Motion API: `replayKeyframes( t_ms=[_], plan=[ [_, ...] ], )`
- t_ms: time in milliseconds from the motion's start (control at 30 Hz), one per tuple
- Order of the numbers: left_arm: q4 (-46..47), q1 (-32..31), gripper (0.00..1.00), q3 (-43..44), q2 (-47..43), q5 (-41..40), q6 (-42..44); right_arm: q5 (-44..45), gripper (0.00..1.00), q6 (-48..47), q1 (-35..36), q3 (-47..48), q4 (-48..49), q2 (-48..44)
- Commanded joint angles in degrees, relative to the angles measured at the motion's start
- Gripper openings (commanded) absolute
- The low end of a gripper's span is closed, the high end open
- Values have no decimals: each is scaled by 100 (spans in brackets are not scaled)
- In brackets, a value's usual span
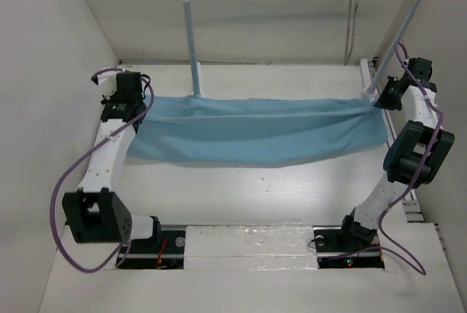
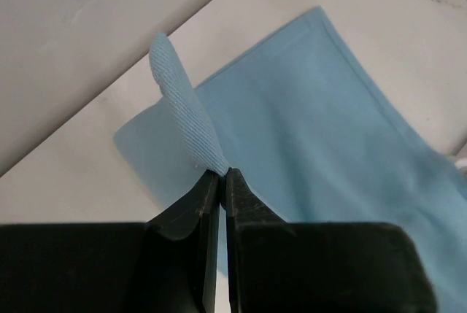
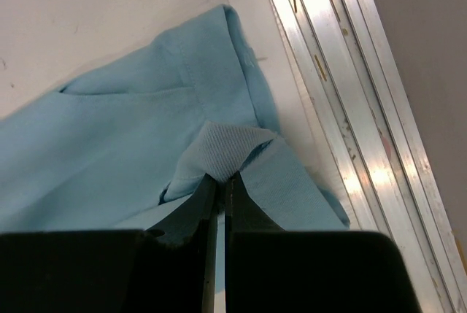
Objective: Place the trousers on the hanger
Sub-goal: Fold the trousers at the center of the board.
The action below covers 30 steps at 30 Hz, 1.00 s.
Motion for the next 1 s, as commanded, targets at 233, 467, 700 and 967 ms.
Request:
replayKeyframes(
  t_ms=[233, 467, 700, 967],
  plan=[
    [841, 65, 0, 1876, 2582, -625, 564, -169, 0, 267, 16, 1344, 855, 881],
    [559, 135, 53, 3221, 3551, -171, 581, -354, 52, 513, 131, 1336, 1383, 829],
    [180, 135, 86, 2716, 2788, -64, 293, -845, 64, 286, 306, -172, 1821, -259],
    [1061, 196, 76, -1056, 361, 1869, -833, -1109, 0, 943, 360, -3046, 2989, -1948]
  ],
)
